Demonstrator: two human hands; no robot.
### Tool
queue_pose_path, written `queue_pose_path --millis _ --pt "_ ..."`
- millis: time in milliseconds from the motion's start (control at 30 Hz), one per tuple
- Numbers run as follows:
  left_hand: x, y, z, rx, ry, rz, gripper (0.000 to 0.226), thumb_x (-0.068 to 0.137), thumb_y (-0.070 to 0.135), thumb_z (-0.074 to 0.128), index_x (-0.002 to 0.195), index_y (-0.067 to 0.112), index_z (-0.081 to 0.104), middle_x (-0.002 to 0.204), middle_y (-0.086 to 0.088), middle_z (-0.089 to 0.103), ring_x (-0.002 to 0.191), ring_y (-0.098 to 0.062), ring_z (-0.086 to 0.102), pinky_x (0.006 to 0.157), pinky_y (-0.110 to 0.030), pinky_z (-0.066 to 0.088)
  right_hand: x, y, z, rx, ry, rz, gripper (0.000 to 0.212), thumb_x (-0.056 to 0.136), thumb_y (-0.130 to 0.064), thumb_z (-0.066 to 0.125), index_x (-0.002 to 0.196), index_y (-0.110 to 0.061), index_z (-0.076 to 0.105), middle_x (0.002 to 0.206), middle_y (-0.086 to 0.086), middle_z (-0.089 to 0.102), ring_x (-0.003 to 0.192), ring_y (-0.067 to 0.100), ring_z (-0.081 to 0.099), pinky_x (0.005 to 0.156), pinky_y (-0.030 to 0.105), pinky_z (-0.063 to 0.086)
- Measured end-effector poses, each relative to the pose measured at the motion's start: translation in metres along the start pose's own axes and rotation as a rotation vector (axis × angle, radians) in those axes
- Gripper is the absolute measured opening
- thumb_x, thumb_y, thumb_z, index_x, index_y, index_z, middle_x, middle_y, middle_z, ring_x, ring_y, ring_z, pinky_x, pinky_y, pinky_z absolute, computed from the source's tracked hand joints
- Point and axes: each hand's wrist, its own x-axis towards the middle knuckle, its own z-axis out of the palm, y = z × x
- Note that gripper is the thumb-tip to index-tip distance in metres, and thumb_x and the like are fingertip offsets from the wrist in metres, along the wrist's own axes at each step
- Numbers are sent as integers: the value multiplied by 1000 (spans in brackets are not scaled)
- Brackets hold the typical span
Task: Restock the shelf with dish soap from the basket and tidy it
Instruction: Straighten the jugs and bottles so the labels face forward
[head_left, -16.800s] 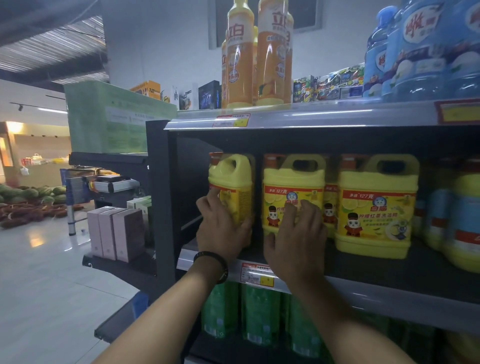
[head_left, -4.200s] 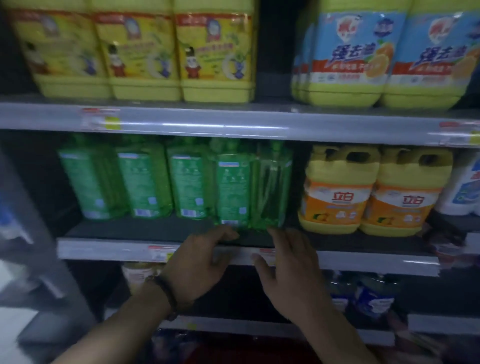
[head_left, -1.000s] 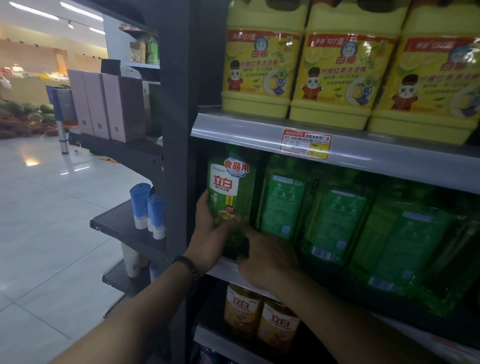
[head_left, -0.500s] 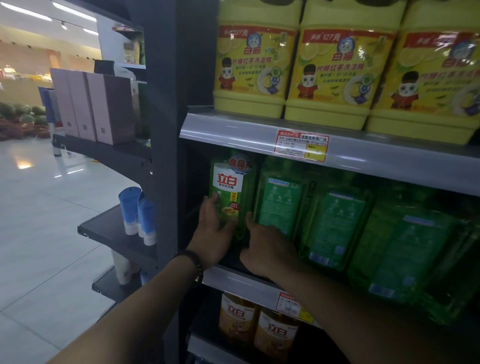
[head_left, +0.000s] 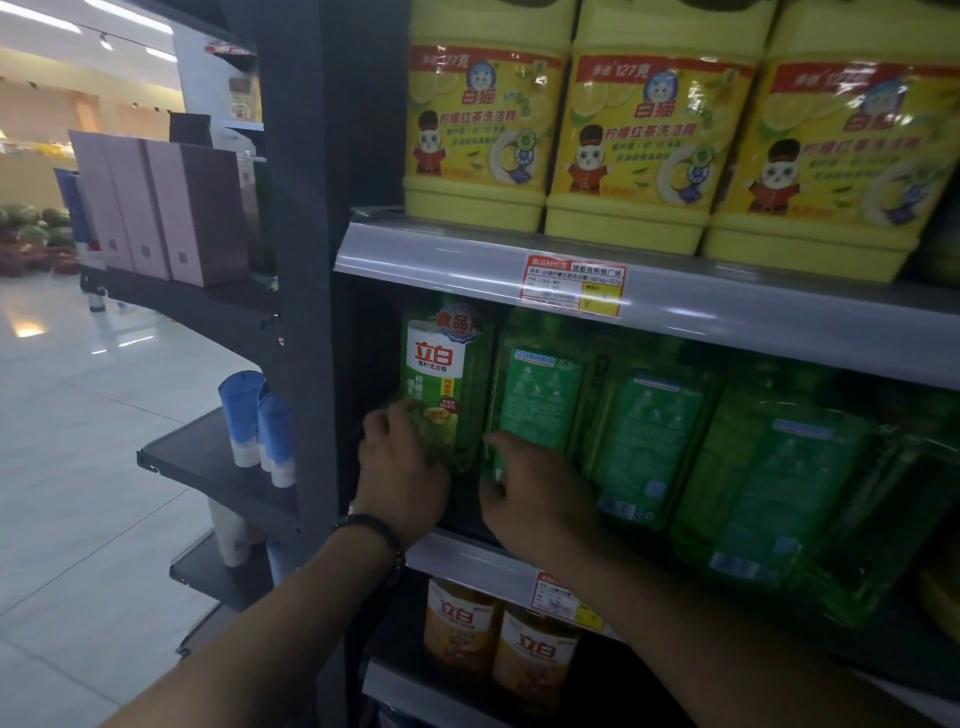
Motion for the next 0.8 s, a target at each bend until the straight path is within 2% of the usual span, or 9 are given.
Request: queue_pose_path --millis 133,200,333,433,500,567,633,733,800 --pt "-12 13 1 -69 -52 40 45 89 6 65 131 15 56 128 -9 55 115 -30 59 99 -47 54 -33 23 -12 60 82 51 27 103 -28 62 129 -26 55 90 0 68 74 20 64 63 37 53" --pt "-14 17 4 -125 -86 59 40 92 4 66 128 19 57 127 -3 62 114 -22 64 98 -46 57 -44 32 -18 67 110 101 35 102 -26 64 135 -27 50 81 -4 63 68 15 61 62 42 57" --pt "-11 31 13 -265 -238 34 53 90 7 65 136 27 49 132 7 64 123 -16 63 106 -48 55 -38 38 -26 157 129 255 70 95 -31 69 156 -22 35 98 0 70 90 23 70 76 42 59" --pt "-10 43 27 -337 -304 50 67 84 18 66 145 29 42 141 8 62 131 -11 61 111 -46 52 -24 33 -26 268 87 346 73 83 -40 68 149 -23 43 116 13 72 106 36 71 83 42 59" --pt "-11 47 36 -355 -274 95 71 83 14 64 148 26 39 144 2 58 135 -12 58 113 -45 51 -17 30 -25 368 80 372 81 73 -42 66 150 -25 44 119 16 73 105 37 73 86 46 63" --pt "-15 50 40 -366 -241 112 70 82 12 60 147 28 38 144 -1 57 136 -13 56 114 -43 51 -12 28 -24 515 75 400 83 77 -27 70 155 -27 43 114 17 75 86 33 74 63 36 63" --pt "-20 52 41 -346 -246 122 74 82 8 56 149 32 35 147 0 54 137 -10 54 115 -36 48 -9 27 -25 673 70 462 81 85 -6 69 159 -24 43 113 19 76 70 29 68 44 26 48" --pt "-25 48 38 -315 -251 144 85 78 2 51 157 27 31 152 2 51 142 -11 50 117 -33 44 -9 29 -22 677 100 457 86 85 1 66 164 -23 40 113 18 77 71 23 67 46 26 46" --pt "-26 42 35 -308 -259 128 85 78 5 52 157 27 30 150 4 53 139 -9 52 115 -34 46 -16 32 -25 640 76 414 90 85 2 67 166 -24 37 93 12 75 57 12 62 43 23 44"
